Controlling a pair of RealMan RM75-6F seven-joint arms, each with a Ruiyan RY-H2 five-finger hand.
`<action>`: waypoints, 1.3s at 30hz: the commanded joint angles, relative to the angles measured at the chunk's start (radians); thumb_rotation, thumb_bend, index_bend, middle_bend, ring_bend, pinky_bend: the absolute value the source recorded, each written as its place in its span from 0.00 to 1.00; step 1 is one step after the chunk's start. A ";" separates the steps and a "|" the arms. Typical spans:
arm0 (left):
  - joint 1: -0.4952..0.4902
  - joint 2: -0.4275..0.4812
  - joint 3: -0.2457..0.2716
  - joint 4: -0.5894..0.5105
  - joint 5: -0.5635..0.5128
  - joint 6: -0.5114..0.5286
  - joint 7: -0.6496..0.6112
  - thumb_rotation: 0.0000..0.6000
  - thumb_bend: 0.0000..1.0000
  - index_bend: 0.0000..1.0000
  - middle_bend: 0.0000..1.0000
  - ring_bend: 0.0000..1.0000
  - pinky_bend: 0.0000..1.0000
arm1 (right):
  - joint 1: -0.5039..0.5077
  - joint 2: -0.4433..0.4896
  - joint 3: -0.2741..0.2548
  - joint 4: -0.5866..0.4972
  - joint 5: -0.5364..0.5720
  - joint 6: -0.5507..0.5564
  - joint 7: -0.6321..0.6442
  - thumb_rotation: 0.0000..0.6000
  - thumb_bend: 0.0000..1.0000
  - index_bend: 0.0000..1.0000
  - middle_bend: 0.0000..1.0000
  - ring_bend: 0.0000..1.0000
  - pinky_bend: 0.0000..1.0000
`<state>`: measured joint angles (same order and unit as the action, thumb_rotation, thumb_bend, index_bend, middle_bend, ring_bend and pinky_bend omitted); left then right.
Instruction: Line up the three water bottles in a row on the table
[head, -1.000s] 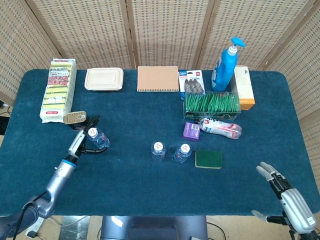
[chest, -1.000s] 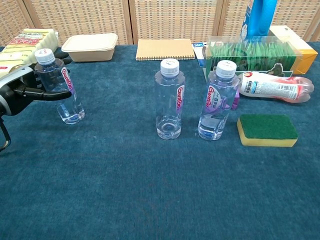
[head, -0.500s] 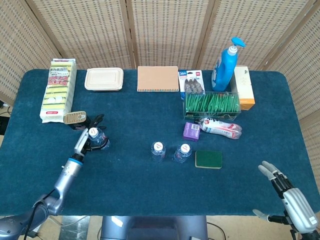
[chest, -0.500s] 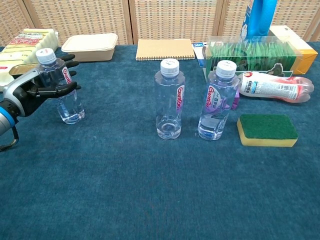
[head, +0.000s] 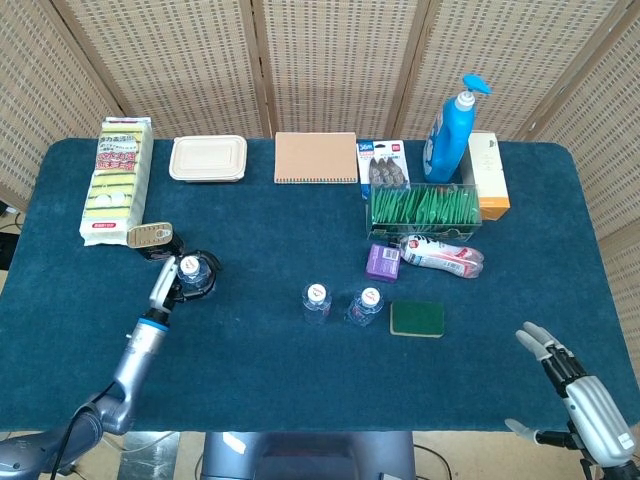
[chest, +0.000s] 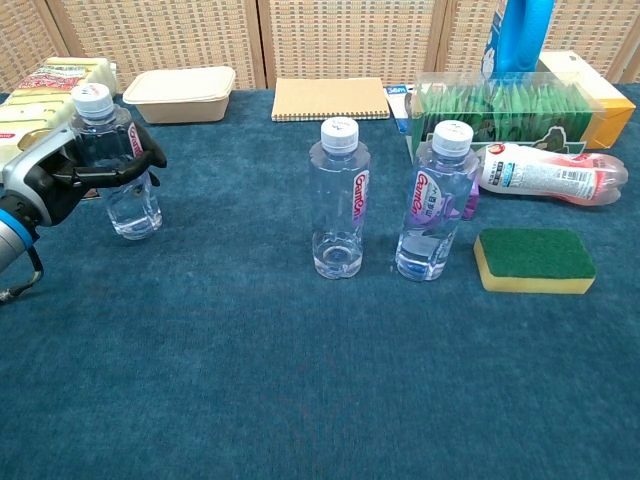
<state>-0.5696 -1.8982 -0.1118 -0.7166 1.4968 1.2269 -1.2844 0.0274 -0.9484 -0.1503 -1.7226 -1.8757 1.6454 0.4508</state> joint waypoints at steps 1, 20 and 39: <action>-0.016 0.021 0.026 -0.055 0.036 -0.003 0.000 1.00 0.46 0.56 0.51 0.39 0.42 | 0.001 -0.001 -0.001 -0.003 0.000 -0.003 -0.006 1.00 0.00 0.05 0.03 0.00 0.10; -0.107 -0.009 0.034 -0.221 0.078 -0.047 0.087 1.00 0.42 0.56 0.51 0.39 0.42 | 0.001 0.002 0.002 -0.005 0.012 -0.005 -0.005 1.00 0.00 0.05 0.03 0.00 0.10; -0.162 -0.106 0.008 -0.115 0.052 -0.091 0.092 1.00 0.40 0.56 0.51 0.39 0.42 | 0.000 0.007 0.007 -0.002 0.024 -0.004 0.006 1.00 0.00 0.05 0.03 0.00 0.10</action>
<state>-0.7323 -2.0030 -0.1031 -0.8355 1.5515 1.1381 -1.1900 0.0278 -0.9416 -0.1433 -1.7241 -1.8522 1.6418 0.4567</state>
